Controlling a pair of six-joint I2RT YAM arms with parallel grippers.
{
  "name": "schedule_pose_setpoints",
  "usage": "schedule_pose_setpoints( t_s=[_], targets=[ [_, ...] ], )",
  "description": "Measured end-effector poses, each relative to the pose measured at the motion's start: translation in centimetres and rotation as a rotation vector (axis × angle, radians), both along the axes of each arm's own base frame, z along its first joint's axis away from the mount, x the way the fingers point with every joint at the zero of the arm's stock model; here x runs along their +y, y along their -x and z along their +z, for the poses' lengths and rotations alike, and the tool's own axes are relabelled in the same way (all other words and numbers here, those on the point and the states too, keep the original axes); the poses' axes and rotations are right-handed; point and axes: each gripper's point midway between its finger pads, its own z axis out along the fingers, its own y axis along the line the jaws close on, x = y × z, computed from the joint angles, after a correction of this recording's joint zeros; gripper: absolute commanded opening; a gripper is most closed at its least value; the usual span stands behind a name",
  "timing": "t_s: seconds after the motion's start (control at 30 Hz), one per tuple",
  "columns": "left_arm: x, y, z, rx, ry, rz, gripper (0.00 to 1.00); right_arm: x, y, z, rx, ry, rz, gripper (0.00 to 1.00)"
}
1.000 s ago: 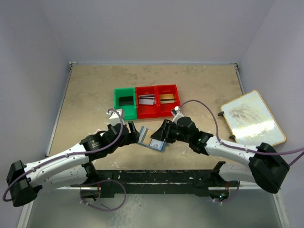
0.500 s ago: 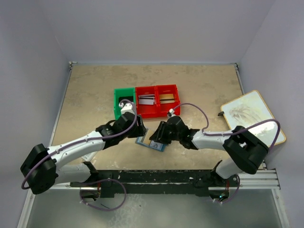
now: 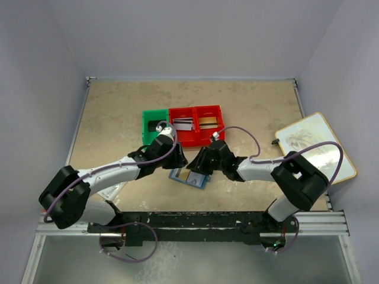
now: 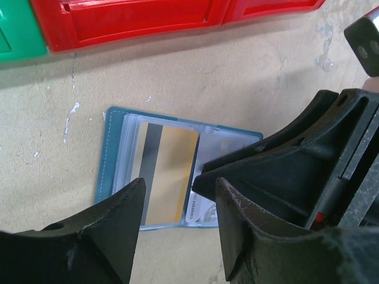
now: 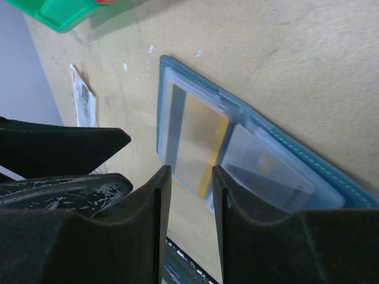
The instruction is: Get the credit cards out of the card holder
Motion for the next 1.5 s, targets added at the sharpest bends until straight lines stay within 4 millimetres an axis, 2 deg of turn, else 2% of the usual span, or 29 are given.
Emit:
schedule_pose_setpoints(
  t_s=[0.07,0.23,0.4,0.47,0.67,0.87,1.13,1.2,1.5],
  targets=[
    [-0.1,0.1,-0.3,0.005,-0.005,-0.011,0.46,-0.4,0.0,-0.4,0.011,-0.002,-0.007,0.35],
    [-0.4,0.4,-1.4,0.029,-0.018,-0.043,0.34,-0.4,-0.1,-1.9,0.051,-0.015,0.0,0.34],
    [0.0,1.4,-3.6,0.074,-0.044,-0.062,0.27,-0.1,-0.2,-1.6,0.046,-0.041,0.012,0.32],
    [0.4,1.8,-4.2,0.089,-0.054,-0.062,0.26,-0.2,-0.3,-1.6,0.044,-0.043,0.009,0.3],
    [0.7,2.2,-4.3,0.083,-0.035,-0.055,0.26,-0.4,-0.2,-1.8,0.044,-0.05,0.01,0.31],
    [0.9,2.4,-4.1,0.079,-0.028,-0.041,0.37,-0.6,-0.1,-1.8,0.044,-0.041,0.008,0.32],
    [2.4,2.1,-4.4,0.072,-0.091,0.008,0.41,-1.1,0.3,-1.8,0.05,-0.026,0.007,0.32],
    [2.5,2.1,-4.5,0.071,-0.097,0.006,0.4,-1.1,0.3,-1.8,0.05,-0.025,0.008,0.31],
    [2.4,2.6,-5.2,0.089,-0.091,-0.01,0.22,-0.7,0.4,-2.1,0.057,-0.036,0.023,0.29]
  ],
)
